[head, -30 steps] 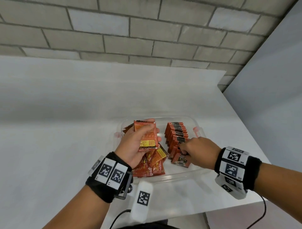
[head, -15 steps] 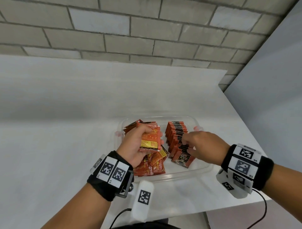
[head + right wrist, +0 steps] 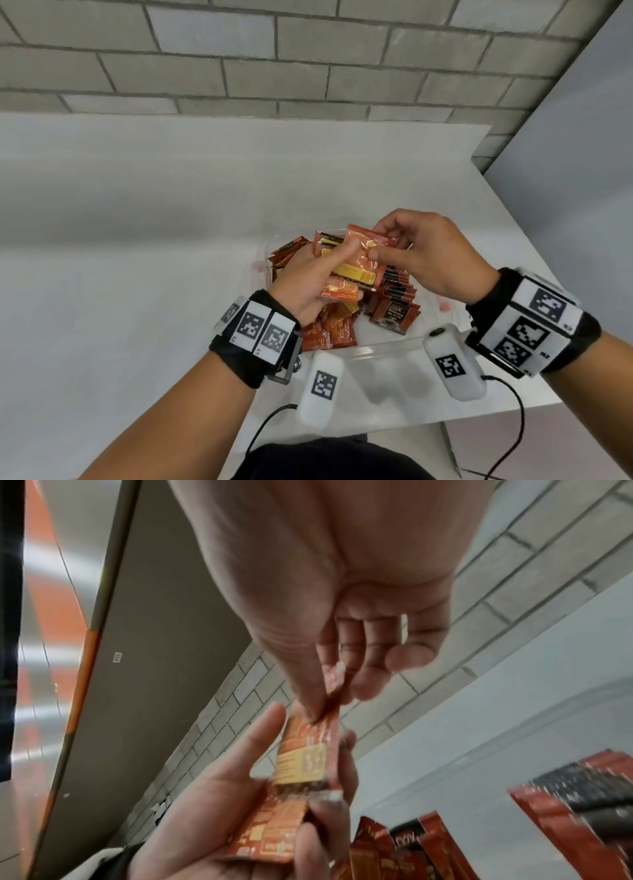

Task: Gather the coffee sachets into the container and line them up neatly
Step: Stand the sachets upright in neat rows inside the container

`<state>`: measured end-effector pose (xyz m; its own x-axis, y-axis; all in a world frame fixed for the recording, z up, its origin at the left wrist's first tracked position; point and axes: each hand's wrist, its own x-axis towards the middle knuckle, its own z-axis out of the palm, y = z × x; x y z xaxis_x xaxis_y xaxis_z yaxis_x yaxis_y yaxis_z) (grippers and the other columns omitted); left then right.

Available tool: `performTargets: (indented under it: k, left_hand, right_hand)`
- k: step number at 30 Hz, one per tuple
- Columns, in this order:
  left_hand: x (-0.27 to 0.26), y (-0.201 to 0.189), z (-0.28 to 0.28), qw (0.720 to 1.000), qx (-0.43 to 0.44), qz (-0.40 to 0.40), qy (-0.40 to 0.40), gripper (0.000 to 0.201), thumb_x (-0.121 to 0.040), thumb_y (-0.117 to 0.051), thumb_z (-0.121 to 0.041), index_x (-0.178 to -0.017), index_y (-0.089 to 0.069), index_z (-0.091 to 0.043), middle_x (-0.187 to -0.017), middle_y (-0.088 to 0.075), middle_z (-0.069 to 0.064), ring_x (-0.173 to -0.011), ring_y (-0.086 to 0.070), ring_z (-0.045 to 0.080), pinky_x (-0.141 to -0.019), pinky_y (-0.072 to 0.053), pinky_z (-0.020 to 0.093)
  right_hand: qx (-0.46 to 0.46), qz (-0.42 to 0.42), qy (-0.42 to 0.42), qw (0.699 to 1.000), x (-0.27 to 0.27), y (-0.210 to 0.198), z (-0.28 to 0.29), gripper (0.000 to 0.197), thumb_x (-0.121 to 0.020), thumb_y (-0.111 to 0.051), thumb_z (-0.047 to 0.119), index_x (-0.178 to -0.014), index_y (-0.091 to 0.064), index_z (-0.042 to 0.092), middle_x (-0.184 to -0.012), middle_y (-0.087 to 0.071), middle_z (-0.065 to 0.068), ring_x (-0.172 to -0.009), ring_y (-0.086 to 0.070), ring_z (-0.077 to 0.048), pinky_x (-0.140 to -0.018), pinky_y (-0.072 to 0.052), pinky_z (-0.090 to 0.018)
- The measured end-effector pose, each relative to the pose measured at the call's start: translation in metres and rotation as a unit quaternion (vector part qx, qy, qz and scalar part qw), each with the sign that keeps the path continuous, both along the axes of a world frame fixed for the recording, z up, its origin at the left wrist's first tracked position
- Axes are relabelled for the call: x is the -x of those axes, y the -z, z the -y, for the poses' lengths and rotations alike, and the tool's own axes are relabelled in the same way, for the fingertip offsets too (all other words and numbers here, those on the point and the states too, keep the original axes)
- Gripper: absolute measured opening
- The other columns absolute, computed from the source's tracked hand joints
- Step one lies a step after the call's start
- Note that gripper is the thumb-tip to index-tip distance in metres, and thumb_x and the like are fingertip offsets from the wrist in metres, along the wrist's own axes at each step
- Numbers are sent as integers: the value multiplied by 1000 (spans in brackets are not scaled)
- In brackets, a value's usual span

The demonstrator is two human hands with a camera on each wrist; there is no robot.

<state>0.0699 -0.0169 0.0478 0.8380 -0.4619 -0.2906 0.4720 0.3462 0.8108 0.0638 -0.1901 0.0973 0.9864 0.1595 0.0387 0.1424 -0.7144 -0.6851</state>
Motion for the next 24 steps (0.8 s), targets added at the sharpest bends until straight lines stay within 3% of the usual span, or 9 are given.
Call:
performTargets:
  k: [2,4,6,9,13,16,18,21,24]
  left_hand:
    - [-3,-6,1,999,13,-26,-28,42,-72,-65,-43,-103,-65,-14,-86,-67,9,-70,-65,20,-63,-55,34]
    - [-5,-9,2,997,38,-40,-52,42,-73,-64,-41,-104,-63,-12,-87,-65,10,-70,-64,21,-63,-55,35]
    - [-5,-10,4,995,64,-33,-64,34,-79,-63,-25,-108,-61,-7,-94,-65,13,-77,-65,24,-63,-56,34]
    - [-7,-8,3,994,73,-23,-79,20,-89,-53,0,-106,-61,-4,-92,-70,14,-81,-68,25,-66,-58,32]
    - [-11,-8,-1,992,69,-26,-103,22,-89,-54,1,-109,-60,-5,-98,-70,16,-82,-70,24,-66,-59,33]
    - [-11,-7,0,991,69,-27,-110,22,-89,-54,1,-110,-60,-5,-99,-70,16,-83,-70,25,-69,-59,35]
    - [-10,-7,2,992,68,-26,-102,24,-87,-56,1,-110,-60,-4,-100,-70,17,-84,-70,26,-69,-58,35]
    - [-9,-6,3,993,65,-33,-89,27,-82,-60,-3,-109,-60,-1,-93,-69,16,-78,-69,25,-62,-58,33]
    - [-8,-3,0,994,65,-38,-80,32,-83,-59,-3,-114,-59,-2,-93,-70,15,-76,-70,24,-59,-57,31]
  right_hand:
    - [-40,74,18,996,-1,-3,2,17,-77,-76,17,-79,-61,24,-77,-62,10,-66,-54,-6,-62,-42,-11]
    - [-23,126,-13,992,3,-3,0,19,-76,-77,11,-76,-61,22,-78,-53,10,-70,-49,-4,-65,-38,-9]
    - [22,119,-63,991,7,3,-1,18,-73,-79,13,-81,-65,22,-83,-48,9,-75,-46,0,-68,-36,-9]
    - [40,72,-109,991,11,8,4,24,-73,-81,23,-93,-70,24,-89,-49,5,-82,-46,-1,-72,-35,-12]
    - [-29,60,-45,997,12,4,4,25,-78,-75,35,-98,-59,35,-90,-52,4,-77,-51,-6,-66,-39,-9]
    - [-55,-25,20,998,10,7,-1,36,-80,-71,35,-108,-49,32,-92,-62,11,-73,-61,-8,-65,-47,-15]
    - [-106,-76,18,991,10,9,-3,34,-82,-71,26,-108,-50,29,-84,-70,6,-71,-67,-10,-69,-52,-23]
    - [-137,-70,10,988,8,8,-4,27,-88,-64,9,-104,-57,30,-74,-70,-2,-67,-68,-16,-66,-54,-30]
    - [-131,-52,15,990,3,6,-4,33,-92,-53,4,-101,-63,34,-84,-67,-9,-75,-66,-26,-69,-55,-42]
